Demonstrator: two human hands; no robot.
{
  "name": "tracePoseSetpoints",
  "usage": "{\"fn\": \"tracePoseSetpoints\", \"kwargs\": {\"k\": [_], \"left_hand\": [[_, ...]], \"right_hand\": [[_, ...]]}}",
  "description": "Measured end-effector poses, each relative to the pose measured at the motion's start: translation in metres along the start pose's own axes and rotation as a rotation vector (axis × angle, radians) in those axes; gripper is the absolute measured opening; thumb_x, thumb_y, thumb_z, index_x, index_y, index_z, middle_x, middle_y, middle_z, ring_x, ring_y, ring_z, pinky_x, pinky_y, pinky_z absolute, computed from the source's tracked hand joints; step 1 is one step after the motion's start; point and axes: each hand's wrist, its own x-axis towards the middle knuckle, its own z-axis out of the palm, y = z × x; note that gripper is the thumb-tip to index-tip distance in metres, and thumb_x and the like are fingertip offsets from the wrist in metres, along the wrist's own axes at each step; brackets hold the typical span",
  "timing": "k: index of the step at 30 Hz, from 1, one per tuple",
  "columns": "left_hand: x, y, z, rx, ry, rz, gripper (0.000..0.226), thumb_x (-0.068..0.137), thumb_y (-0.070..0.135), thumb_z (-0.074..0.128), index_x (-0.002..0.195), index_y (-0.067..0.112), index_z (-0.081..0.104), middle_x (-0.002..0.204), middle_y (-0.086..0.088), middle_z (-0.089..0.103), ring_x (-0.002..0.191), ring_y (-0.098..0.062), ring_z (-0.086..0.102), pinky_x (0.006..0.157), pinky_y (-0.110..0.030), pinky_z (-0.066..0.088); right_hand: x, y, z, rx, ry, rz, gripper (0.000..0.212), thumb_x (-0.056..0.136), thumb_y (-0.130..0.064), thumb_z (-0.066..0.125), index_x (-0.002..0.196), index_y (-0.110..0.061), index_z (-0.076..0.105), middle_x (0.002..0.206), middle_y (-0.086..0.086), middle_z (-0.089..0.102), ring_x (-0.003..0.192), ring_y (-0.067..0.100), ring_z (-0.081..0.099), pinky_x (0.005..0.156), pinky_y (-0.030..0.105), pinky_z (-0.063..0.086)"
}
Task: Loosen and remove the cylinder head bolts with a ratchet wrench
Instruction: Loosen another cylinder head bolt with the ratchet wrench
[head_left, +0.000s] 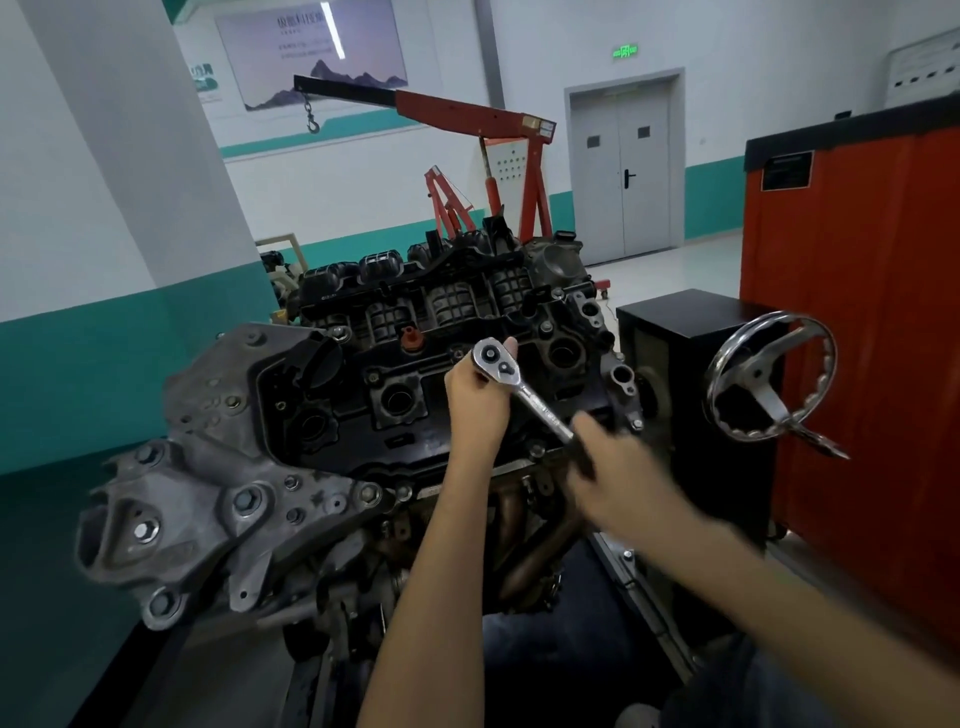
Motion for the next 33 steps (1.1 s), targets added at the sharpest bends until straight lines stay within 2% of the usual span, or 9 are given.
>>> {"fn": "tracePoseSetpoints", "kwargs": {"k": [4,7,12,16,18,21,26,30,33], "left_hand": [[0.005,-0.001,0.001,0.012,0.04,-0.036,0.05,0.096,0.018,0.06,0.06,0.02,0.025,0.05,0.013,0.024,0.05,-0.004,0.022,0.054,-0.022,0.025],[0.008,-0.002,-0.004,0.029,-0.002,-0.05,0.053,0.095,0.02,0.062,0.057,0.025,0.026,0.05,0.014,0.024,0.052,-0.005,0.022,0.055,-0.023,0.025],[0.007,0.001,-0.006,0.059,-0.099,-0.03,0.049,0.093,0.014,0.06,0.049,0.034,0.056,0.056,0.016,0.052,0.063,-0.003,0.047,0.066,-0.024,0.039],[0.006,-0.001,-0.013,-0.026,-0.024,-0.058,0.036,0.094,0.012,0.06,0.065,0.031,0.07,0.071,-0.013,0.057,0.075,-0.017,0.052,0.067,-0.024,0.041],[0.004,-0.003,-0.012,-0.032,-0.034,-0.058,0.039,0.094,0.018,0.062,0.056,0.026,0.059,0.063,-0.014,0.046,0.066,-0.016,0.045,0.065,-0.026,0.039],[0.001,0.0,-0.005,-0.003,-0.009,-0.049,0.049,0.093,0.021,0.064,0.056,0.022,0.031,0.052,0.013,0.031,0.053,-0.006,0.03,0.055,-0.018,0.031],[0.007,-0.002,-0.006,-0.042,0.035,-0.112,0.052,0.092,0.019,0.065,0.061,0.022,0.024,0.052,0.013,0.022,0.053,-0.006,0.02,0.057,-0.019,0.027],[0.007,-0.003,-0.009,0.01,-0.07,-0.069,0.054,0.093,0.021,0.064,0.046,0.03,0.037,0.049,0.016,0.033,0.052,-0.003,0.031,0.059,-0.017,0.033],[0.008,-0.001,-0.009,0.054,-0.101,-0.036,0.045,0.093,0.012,0.06,0.053,0.034,0.062,0.061,0.015,0.057,0.064,-0.002,0.05,0.063,-0.017,0.039]], "right_hand": [[-0.016,-0.053,0.055,0.314,0.041,0.083,0.028,0.086,-0.008,0.052,0.095,-0.023,0.03,0.065,-0.01,0.04,0.055,0.007,0.044,0.046,0.013,0.031],[-0.009,-0.036,0.041,0.291,-0.009,0.076,0.028,0.086,-0.01,0.054,0.109,-0.017,0.039,0.066,-0.007,0.042,0.054,0.009,0.043,0.052,0.02,0.033],[0.043,0.032,-0.047,-0.198,-0.204,-0.172,0.026,0.088,-0.014,0.054,0.109,-0.022,0.042,0.074,0.0,0.052,0.057,0.014,0.052,0.051,0.022,0.04],[0.072,0.025,-0.069,-0.533,-0.09,-0.326,0.027,0.09,-0.021,0.053,0.114,-0.021,0.041,0.075,-0.002,0.052,0.063,0.017,0.047,0.056,0.023,0.033],[0.045,0.02,-0.046,-0.384,-0.061,-0.219,0.024,0.089,-0.02,0.053,0.109,-0.02,0.04,0.077,0.0,0.054,0.066,0.022,0.054,0.06,0.025,0.041],[-0.004,-0.008,0.004,0.067,-0.032,0.003,0.028,0.086,-0.016,0.055,0.097,-0.026,0.032,0.071,-0.003,0.052,0.062,0.019,0.053,0.054,0.024,0.037],[-0.013,-0.053,0.052,0.355,0.01,0.061,0.027,0.085,-0.007,0.052,0.096,-0.022,0.032,0.063,-0.008,0.041,0.051,0.005,0.042,0.044,0.013,0.031],[0.007,0.0,-0.004,0.107,-0.122,-0.044,0.029,0.083,-0.009,0.054,0.109,-0.017,0.045,0.071,0.004,0.051,0.062,0.027,0.055,0.057,0.034,0.048],[0.054,0.032,-0.06,-0.322,-0.208,-0.228,0.03,0.088,-0.014,0.055,0.115,-0.021,0.045,0.074,-0.001,0.052,0.067,0.021,0.059,0.055,0.028,0.047]]}}
